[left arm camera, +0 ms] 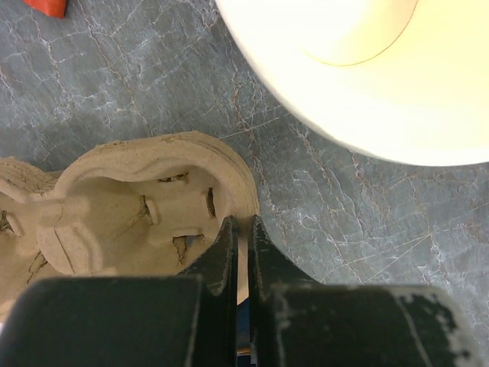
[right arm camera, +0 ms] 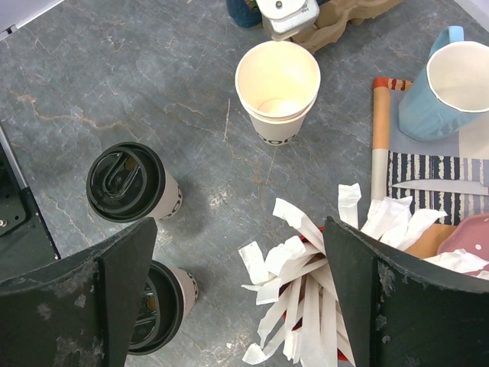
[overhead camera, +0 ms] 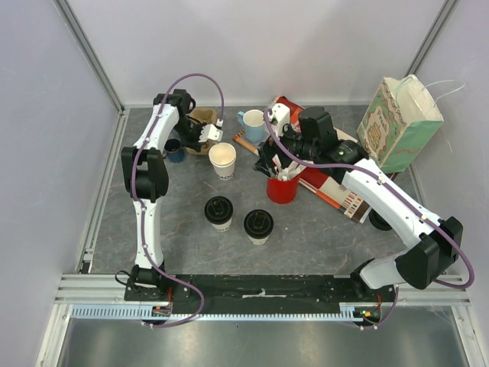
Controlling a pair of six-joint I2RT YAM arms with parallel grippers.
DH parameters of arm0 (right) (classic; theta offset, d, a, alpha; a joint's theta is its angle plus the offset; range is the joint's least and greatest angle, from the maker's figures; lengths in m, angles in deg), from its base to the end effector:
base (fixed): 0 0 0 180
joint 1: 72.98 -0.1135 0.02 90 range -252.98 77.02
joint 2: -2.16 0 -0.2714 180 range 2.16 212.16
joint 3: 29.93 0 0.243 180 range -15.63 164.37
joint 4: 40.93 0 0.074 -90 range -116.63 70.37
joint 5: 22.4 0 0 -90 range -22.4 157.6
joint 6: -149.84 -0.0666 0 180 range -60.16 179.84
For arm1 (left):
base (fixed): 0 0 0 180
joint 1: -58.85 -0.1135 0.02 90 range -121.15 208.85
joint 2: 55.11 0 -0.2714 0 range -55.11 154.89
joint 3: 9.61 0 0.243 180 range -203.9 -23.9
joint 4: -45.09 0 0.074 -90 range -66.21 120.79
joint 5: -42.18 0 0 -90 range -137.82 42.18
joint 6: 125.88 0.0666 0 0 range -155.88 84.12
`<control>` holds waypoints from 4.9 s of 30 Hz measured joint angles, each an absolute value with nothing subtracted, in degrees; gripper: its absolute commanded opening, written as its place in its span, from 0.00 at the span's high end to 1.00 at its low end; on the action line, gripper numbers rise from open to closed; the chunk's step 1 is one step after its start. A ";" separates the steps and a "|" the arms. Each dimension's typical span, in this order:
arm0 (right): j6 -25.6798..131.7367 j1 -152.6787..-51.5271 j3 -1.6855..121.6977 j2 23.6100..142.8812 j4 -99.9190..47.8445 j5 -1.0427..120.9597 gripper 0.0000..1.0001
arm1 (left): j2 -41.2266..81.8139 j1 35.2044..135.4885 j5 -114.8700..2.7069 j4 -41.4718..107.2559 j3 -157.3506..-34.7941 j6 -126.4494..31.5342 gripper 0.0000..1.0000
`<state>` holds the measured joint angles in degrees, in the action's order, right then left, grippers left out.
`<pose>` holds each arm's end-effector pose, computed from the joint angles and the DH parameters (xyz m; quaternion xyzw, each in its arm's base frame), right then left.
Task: Pack the takeout coffee
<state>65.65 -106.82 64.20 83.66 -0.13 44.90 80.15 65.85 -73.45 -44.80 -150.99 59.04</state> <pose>0.2651 0.2087 0.3711 -0.3804 0.7570 0.2858 0.4478 0.4619 -0.0857 0.1972 0.7638 0.6039 -0.1226 0.1919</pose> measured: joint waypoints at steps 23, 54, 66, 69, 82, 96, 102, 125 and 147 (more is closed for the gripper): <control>64.12 -106.82 64.20 84.64 -0.52 40.81 0.03 | 70.82 66.38 -76.94 -25.79 -133.00 53.75 0.98; 62.52 -106.82 64.23 85.25 -2.60 37.12 0.05 | 61.75 66.97 -73.21 12.33 -112.46 44.00 0.98; 61.97 -106.82 65.14 86.26 -2.64 36.29 0.05 | 62.95 66.94 -71.83 22.12 -112.41 42.80 0.98; 61.97 -106.82 65.21 86.26 -2.75 36.31 0.05 | 64.11 66.79 -72.11 19.87 -113.46 42.49 0.87; 61.97 -106.82 65.21 86.48 -2.80 35.94 0.05 | 79.10 65.98 -76.03 -15.47 -149.59 39.78 0.51; 61.56 -106.82 65.21 87.70 -2.80 35.42 0.05 | 84.13 66.14 -73.38 -21.29 -150.77 39.78 0.44; 61.34 -106.82 65.21 88.47 -2.78 35.00 0.05 | 87.27 66.75 -70.43 -19.19 -151.12 39.91 0.61; 58.43 -106.82 65.01 86.17 -4.09 35.37 0.02 | 77.26 66.01 -75.02 -15.21 -148.85 28.26 0.98; 36.58 -106.71 48.47 65.67 -35.19 38.98 0.02 | 25.51 64.10 -84.73 -19.32 -139.82 -15.52 0.98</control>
